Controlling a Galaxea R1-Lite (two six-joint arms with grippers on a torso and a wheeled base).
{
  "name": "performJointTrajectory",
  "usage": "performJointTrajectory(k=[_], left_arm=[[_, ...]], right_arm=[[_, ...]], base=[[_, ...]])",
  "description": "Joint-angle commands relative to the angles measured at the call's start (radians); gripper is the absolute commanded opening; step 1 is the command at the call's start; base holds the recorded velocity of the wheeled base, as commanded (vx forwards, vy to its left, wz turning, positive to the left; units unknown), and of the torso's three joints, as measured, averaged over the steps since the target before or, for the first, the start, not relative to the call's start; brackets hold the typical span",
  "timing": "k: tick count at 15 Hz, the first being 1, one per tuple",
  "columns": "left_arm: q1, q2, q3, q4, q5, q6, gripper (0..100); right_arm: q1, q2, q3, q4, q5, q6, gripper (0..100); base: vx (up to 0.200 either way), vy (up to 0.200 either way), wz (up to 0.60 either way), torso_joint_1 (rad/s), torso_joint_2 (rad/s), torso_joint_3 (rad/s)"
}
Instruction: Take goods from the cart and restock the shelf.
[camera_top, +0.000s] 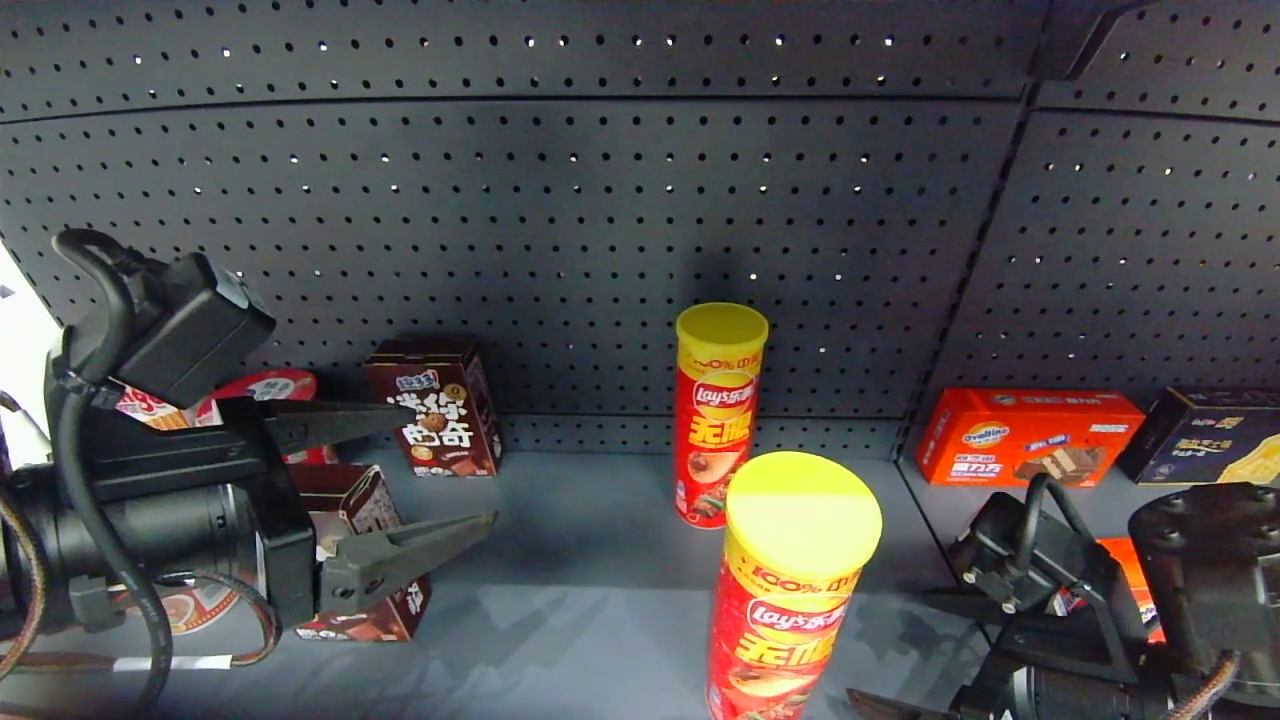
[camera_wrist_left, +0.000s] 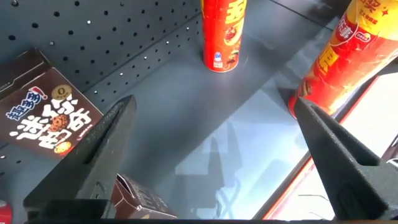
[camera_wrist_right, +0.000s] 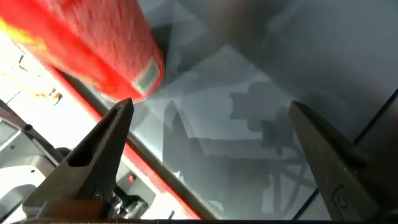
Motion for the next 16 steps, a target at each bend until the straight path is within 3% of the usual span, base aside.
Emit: performJointTrajectory(k=[1, 16], left_arm=[[0.001, 0.003, 0.000, 0.000, 0.000, 0.000, 100], [0.013, -0.004, 0.023, -0.002, -0.001, 0.000, 100]], right_arm=[[-0.004, 0.010, -0.015, 0.000, 0.001, -0.002, 100], [0.022, 0.168, -0.119, -0.046, 0.005, -0.003, 100]], base=[[0.000, 0.000, 0.00, 0.000, 0.00, 0.000], [0.000, 0.000, 0.00, 0.000, 0.00, 0.000]])
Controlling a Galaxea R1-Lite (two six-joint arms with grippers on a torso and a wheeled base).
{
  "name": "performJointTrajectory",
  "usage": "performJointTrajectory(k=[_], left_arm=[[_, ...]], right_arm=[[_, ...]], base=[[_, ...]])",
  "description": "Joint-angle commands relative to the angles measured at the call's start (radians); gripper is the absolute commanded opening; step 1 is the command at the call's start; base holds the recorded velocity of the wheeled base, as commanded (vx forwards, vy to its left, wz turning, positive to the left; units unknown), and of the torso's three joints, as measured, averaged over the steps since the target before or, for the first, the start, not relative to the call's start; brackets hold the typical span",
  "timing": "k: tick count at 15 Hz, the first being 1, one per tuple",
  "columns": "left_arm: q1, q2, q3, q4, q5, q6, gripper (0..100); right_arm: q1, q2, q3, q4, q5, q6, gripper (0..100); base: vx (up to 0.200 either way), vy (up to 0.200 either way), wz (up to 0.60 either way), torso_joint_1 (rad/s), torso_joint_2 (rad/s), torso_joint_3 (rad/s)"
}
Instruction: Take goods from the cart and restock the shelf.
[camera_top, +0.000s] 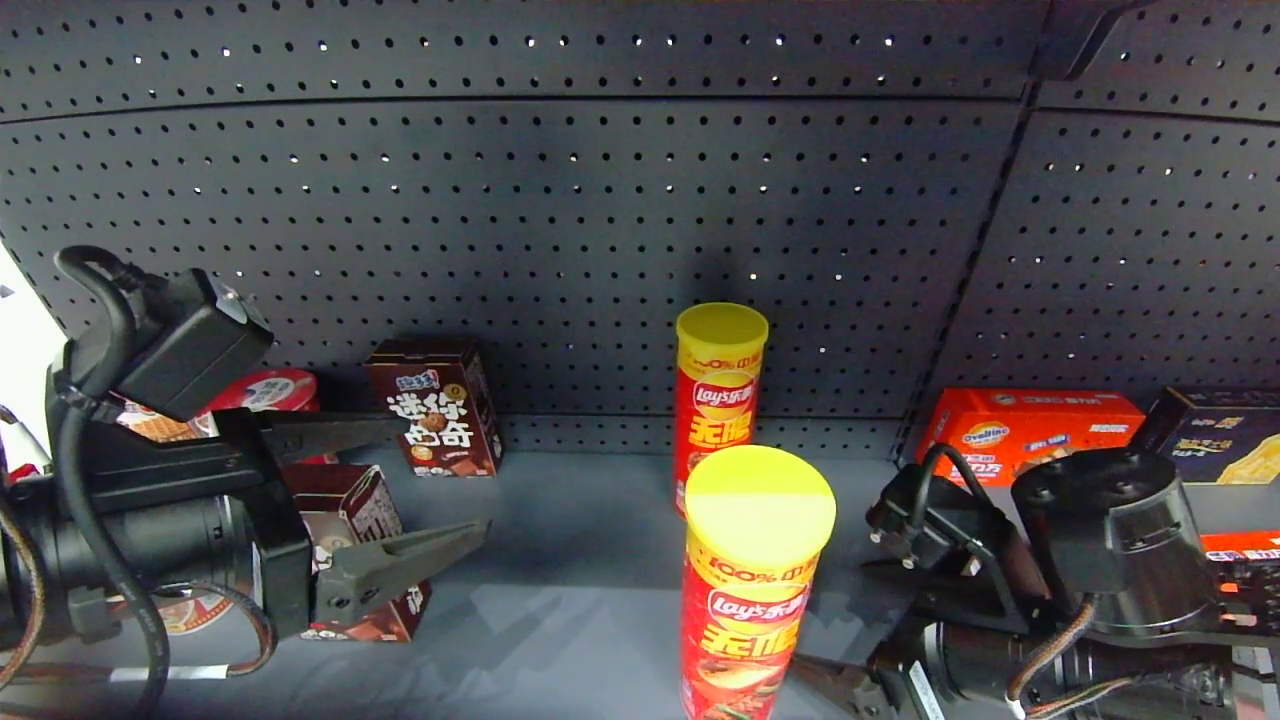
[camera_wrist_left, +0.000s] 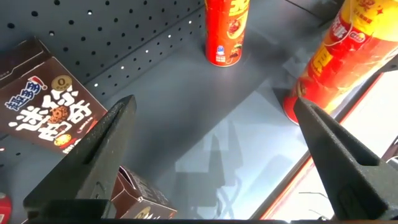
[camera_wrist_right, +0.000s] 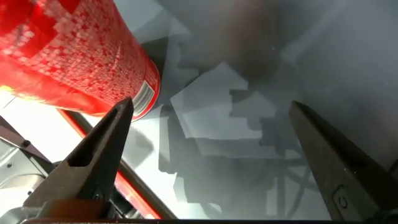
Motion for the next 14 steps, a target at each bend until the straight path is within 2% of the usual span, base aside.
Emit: performJointTrajectory(k=[1, 6, 9, 14], left_arm=[[0.000, 0.003, 0.002, 0.000, 0.000, 0.000, 100], [0.000, 0.002, 0.014, -0.004, 0.000, 0.000, 100], [0.001, 0.003, 0.054, -0.057, -0.003, -0.002, 100], [0.001, 0.002, 0.054, -0.057, -0.003, -0.003, 100]], right_arm=[[0.009, 0.027, -0.017, -0.001, 0.000, -0.001, 100], [0.020, 0.037, -0.027, -0.001, 0.000, 0.001, 100], [0.021, 0.048, -0.032, -0.007, 0.000, 0.001, 100], [0.020, 0.051, -0.035, -0.035, -0.005, 0.001, 100]], base=[[0.000, 0.000, 0.00, 0.000, 0.00, 0.000], [0.000, 0.000, 0.00, 0.000, 0.00, 0.000], [0.000, 0.000, 0.00, 0.000, 0.00, 0.000], [0.000, 0.000, 0.00, 0.000, 0.00, 0.000]])
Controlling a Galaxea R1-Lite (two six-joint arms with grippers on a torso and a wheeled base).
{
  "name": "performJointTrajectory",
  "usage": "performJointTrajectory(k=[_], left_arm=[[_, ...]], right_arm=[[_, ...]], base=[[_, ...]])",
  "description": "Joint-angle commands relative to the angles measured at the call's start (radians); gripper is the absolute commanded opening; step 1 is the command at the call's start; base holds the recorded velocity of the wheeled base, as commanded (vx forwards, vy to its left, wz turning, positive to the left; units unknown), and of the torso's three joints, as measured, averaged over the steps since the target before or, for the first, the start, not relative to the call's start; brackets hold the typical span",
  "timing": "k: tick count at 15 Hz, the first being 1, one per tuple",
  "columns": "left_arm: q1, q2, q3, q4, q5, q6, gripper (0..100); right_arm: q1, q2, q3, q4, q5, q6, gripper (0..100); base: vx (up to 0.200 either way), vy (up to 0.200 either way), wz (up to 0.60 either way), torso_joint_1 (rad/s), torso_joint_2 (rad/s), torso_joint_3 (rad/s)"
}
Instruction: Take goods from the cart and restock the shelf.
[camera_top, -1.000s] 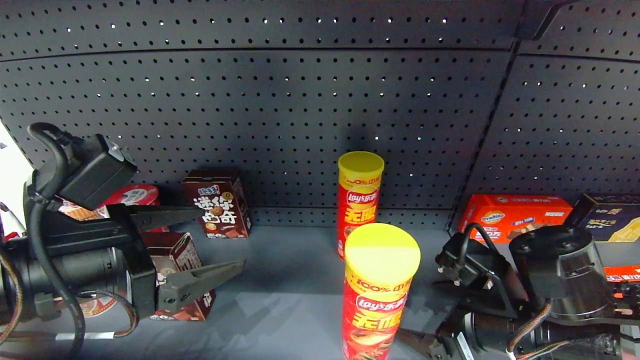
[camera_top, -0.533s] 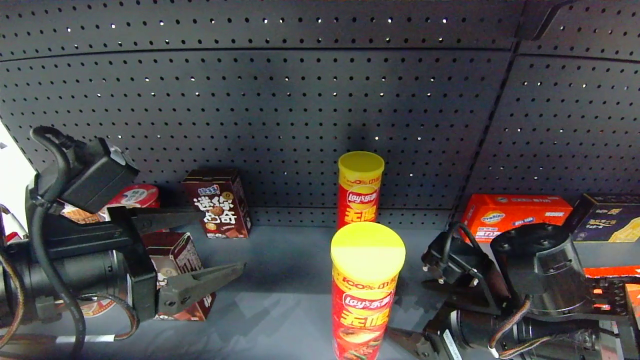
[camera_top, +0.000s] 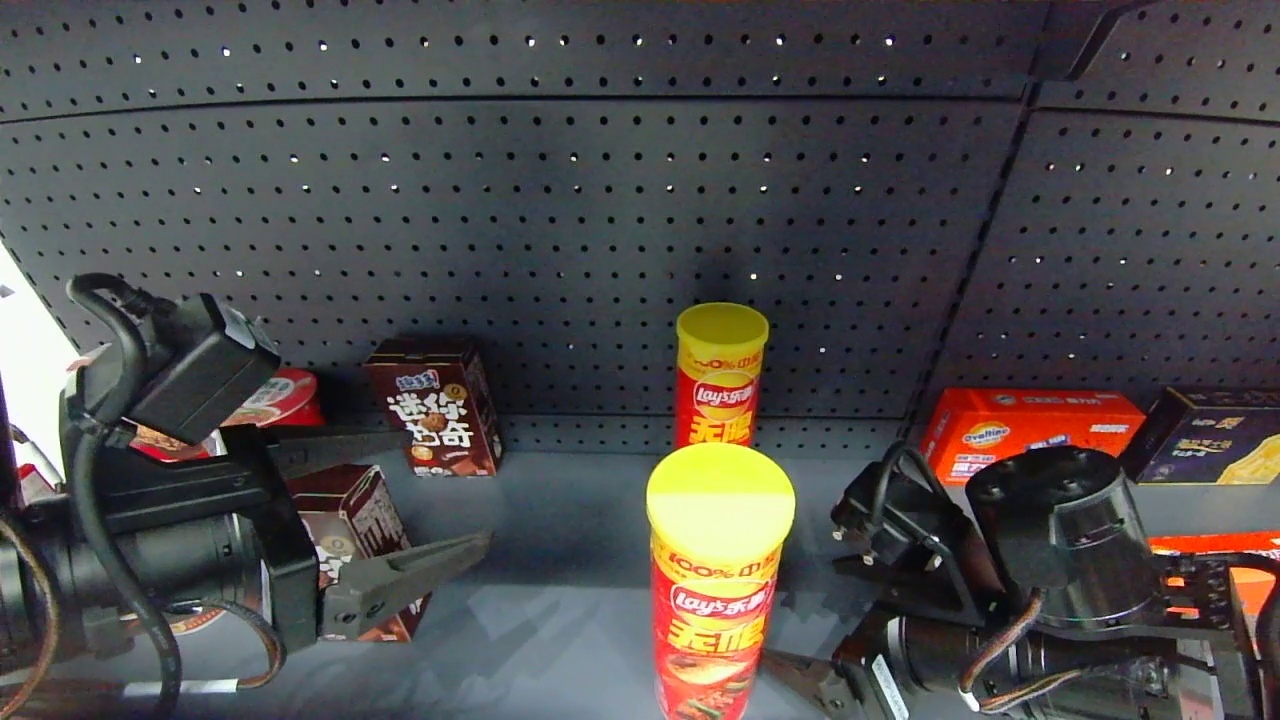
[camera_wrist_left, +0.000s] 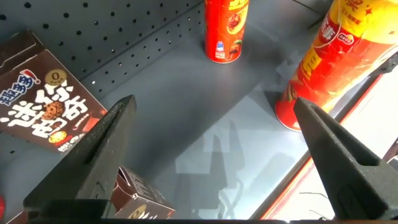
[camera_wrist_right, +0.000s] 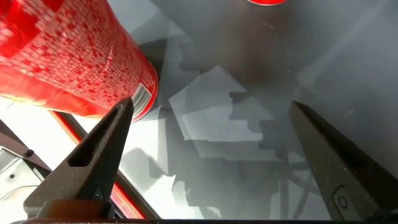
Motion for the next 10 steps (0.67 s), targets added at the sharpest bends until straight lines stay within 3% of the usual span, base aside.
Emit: performJointTrajectory(k=[1, 10], left_arm=[[0.000, -0.001, 0.000, -0.001, 0.000, -0.001, 100], [0.001, -0.012, -0.007, -0.001, 0.001, -0.005, 100]], right_arm=[[-0.011, -0.021, -0.012, -0.002, -0.002, 0.000, 100], [-0.240, 0.114, -0.281, 0.000, -0.011, -0.001, 100]], base=[[0.000, 0.000, 0.00, 0.000, 0.00, 0.000], [0.000, 0.000, 0.00, 0.000, 0.00, 0.000]])
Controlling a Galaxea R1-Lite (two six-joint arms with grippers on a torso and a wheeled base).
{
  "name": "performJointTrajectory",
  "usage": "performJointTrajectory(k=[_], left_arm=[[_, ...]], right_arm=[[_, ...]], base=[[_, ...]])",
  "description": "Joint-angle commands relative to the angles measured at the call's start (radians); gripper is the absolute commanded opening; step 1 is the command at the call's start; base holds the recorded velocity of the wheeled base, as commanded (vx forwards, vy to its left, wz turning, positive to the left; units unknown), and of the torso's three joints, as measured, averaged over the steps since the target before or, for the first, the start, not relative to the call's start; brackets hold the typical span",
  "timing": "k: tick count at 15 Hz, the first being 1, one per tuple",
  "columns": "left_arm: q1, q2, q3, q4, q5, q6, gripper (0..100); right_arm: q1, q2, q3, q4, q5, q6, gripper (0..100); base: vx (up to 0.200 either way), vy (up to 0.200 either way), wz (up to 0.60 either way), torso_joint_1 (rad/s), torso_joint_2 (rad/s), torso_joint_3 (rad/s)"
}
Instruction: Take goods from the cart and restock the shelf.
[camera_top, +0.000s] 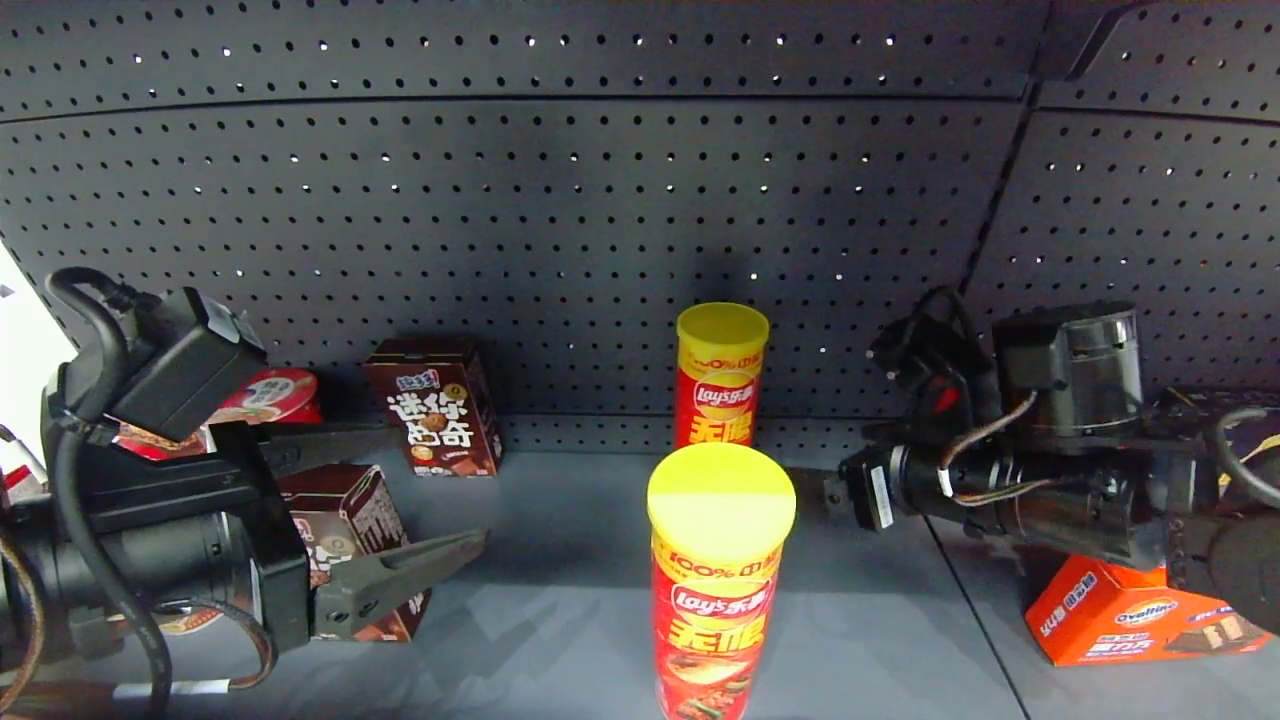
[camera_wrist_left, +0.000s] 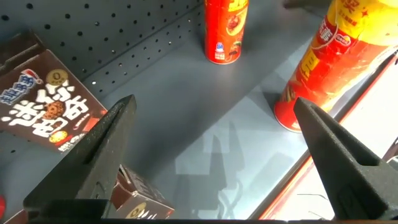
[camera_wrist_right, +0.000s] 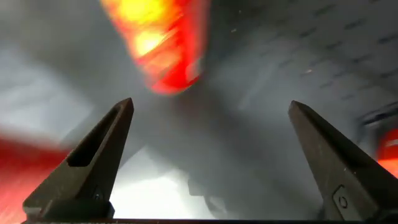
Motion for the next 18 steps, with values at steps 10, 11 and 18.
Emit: performJointTrajectory(k=[10, 11, 18], left_arm=[[0.039, -0.005, 0.007, 0.000, -0.006, 0.001, 100], [0.039, -0.005, 0.007, 0.000, -0.006, 0.001, 100], [0.041, -0.005, 0.011, 0.000, -0.006, 0.000, 100]], right_arm=[[-0.066, 0.197, -0.148, -0.032, -0.007, -0.003, 100], [-0.071, 0.202, -0.153, -0.038, -0.007, -0.009, 100], [-0.050, 0.266, -0.211, -0.049, -0.006, -0.024, 100]], base=[[0.000, 0.000, 0.00, 0.000, 0.00, 0.000], [0.000, 0.000, 0.00, 0.000, 0.00, 0.000], [0.000, 0.000, 0.00, 0.000, 0.00, 0.000]])
